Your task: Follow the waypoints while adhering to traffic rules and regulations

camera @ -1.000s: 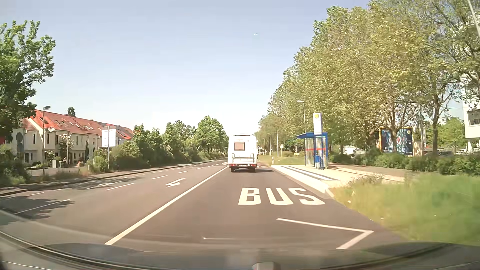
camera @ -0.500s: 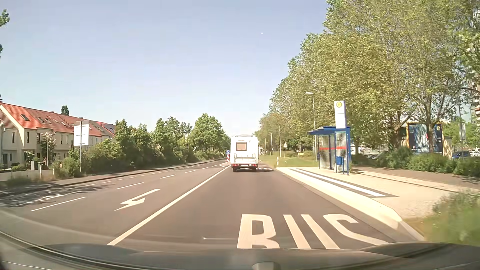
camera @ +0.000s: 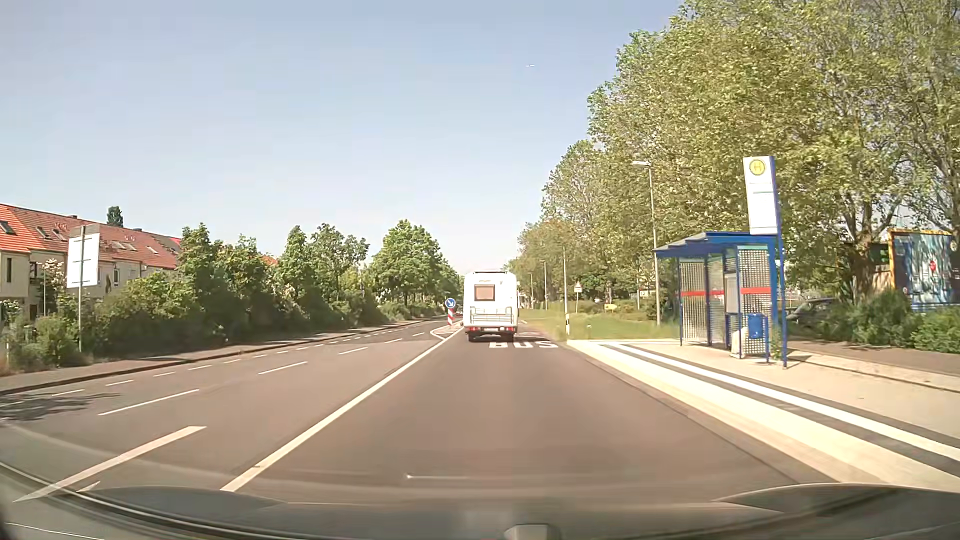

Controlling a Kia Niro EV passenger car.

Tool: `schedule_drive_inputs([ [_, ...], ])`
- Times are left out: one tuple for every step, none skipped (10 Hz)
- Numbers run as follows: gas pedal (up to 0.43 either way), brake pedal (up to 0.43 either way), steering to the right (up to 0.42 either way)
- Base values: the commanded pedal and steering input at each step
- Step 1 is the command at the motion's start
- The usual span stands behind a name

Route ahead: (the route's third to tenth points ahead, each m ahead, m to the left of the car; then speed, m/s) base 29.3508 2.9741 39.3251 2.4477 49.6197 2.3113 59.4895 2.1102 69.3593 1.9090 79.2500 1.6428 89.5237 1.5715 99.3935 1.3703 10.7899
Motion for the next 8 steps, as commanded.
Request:
schedule_drive_inputs([
  [0.118, 0.0, 0.003],
  [0.118, 0.0, 0.004],
  [0.118, 0.0, 0.004],
  [0.118, 0.0, 0.004],
  [0.118, 0.0, 0.004],
  [0.118, 0.0, 0.004],
  [0.118, 0.0, 0.004],
  [0.118, 0.0, 0.004],
])
